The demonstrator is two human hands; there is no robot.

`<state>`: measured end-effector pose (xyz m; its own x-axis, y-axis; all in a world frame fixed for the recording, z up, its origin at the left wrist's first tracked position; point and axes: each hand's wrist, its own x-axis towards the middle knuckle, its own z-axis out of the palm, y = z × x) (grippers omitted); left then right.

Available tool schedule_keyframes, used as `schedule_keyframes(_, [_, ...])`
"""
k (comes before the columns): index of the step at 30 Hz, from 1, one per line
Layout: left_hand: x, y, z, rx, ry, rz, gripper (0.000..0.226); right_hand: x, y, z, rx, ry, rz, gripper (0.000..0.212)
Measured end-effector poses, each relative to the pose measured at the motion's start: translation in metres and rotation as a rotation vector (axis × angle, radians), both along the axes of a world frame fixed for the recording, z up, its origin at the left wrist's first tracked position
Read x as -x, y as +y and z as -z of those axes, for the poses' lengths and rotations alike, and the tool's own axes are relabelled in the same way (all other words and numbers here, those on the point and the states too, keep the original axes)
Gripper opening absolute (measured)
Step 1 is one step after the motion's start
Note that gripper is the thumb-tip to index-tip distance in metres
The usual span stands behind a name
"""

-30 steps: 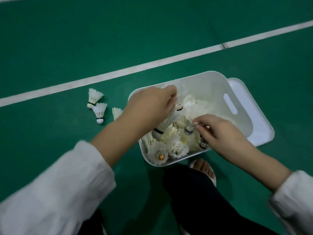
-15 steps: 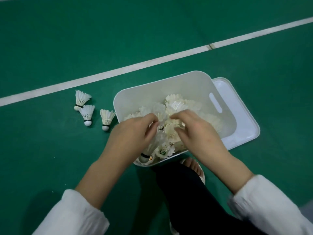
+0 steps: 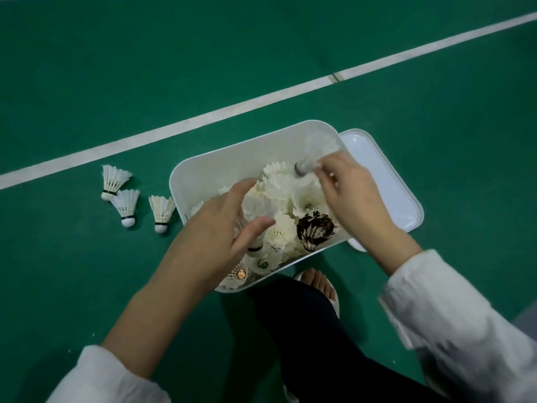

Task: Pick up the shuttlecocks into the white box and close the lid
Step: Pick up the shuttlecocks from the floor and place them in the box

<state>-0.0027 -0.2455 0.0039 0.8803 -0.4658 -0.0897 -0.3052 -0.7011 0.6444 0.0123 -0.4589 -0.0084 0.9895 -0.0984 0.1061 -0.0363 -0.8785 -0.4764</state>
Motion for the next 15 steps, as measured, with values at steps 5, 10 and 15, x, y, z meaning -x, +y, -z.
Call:
schedule_keyframes(5, [-0.002,0.000,0.010,-0.028,-0.035,0.010,0.057,-0.051,-0.036,0.044,0.087,0.271,0.130,0.027])
schedule_keyframes(10, [-0.004,0.002,0.025,-0.057,-0.212,0.032,0.016,-0.082,-0.038,0.075,0.045,0.672,0.069,0.026])
schedule_keyframes(15, [-0.011,0.001,0.024,-0.062,-0.236,0.025,0.017,-0.078,-0.037,0.026,0.100,0.529,-0.014,0.032])
